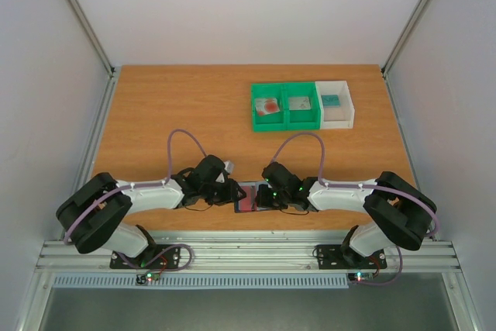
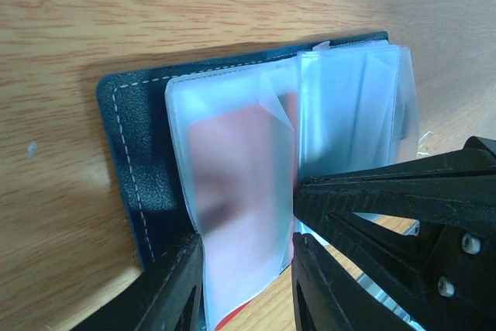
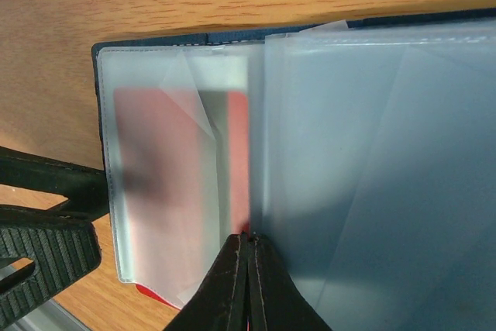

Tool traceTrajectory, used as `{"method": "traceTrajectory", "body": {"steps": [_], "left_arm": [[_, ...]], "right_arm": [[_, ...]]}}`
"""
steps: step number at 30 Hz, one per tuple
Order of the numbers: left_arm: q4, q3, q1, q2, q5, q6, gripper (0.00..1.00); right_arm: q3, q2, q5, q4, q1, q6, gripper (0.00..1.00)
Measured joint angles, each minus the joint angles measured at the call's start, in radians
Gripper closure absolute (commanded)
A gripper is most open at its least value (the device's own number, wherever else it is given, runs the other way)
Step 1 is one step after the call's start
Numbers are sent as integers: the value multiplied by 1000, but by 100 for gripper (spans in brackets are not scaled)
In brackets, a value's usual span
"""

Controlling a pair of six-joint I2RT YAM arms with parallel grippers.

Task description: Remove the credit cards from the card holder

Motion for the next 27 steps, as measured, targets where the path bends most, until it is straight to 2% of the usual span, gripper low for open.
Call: {"method": "traceTrajectory", "body": {"steps": [27], "left_arm": [[67, 0, 0, -7, 56, -38, 66]], "right_arm": [[-6, 0, 0, 13, 0, 1, 99]]}}
